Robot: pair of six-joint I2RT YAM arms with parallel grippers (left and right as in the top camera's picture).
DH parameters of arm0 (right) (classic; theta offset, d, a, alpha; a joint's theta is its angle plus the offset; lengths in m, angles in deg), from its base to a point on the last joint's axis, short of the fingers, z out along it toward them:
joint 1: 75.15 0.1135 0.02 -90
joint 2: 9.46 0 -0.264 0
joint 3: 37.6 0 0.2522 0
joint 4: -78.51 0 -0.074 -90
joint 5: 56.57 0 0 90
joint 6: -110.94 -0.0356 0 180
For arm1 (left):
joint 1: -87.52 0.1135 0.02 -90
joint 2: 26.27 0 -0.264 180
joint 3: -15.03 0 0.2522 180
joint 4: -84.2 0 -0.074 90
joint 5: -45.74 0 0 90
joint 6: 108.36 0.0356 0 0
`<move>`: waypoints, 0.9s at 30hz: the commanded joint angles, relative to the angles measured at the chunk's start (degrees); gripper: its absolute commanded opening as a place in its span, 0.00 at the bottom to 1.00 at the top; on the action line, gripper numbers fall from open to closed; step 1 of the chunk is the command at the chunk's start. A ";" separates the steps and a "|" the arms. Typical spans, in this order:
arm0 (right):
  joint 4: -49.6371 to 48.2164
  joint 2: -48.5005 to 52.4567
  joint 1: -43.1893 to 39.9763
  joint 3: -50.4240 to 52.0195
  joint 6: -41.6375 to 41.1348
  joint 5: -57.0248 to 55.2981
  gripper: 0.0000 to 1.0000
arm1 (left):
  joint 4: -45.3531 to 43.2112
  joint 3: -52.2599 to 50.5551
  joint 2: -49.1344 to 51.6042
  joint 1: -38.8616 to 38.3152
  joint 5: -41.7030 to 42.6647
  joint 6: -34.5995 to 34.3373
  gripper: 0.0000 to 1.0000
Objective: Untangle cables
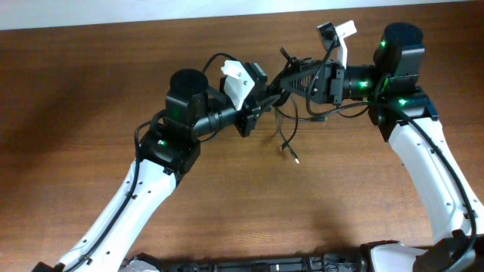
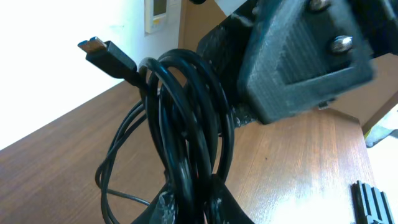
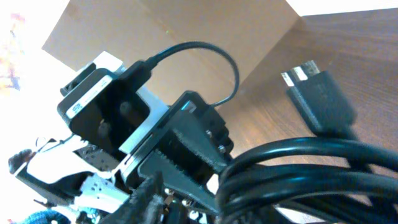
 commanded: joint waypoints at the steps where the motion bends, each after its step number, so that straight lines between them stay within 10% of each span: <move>1: 0.07 -0.07 0.96 -0.39 0.59 2.16 0.55 | -0.81 0.59 -0.68 0.09 0.15 0.00 0.13; 12: -0.83 -0.07 4.28 -0.39 0.59 -0.07 0.56 | -0.81 0.59 -0.44 -1.55 0.09 -1.70 0.18; 15: -0.81 -0.07 4.28 -0.39 0.59 -0.02 0.11 | -0.81 0.59 -0.39 -1.60 -0.50 -1.70 0.18; 19: -0.81 -0.07 4.28 -0.39 0.57 -0.48 0.18 | -0.83 0.59 -0.39 -1.64 -0.52 -1.70 0.17; 24: -0.81 -0.07 4.15 -0.39 0.57 -1.11 0.04 | -0.44 0.59 -0.42 -1.60 -1.86 -1.70 0.17; 27: -0.76 -0.07 0.74 -0.39 0.44 2.08 0.04 | 0.39 0.59 -1.53 1.64 -0.83 -1.92 0.40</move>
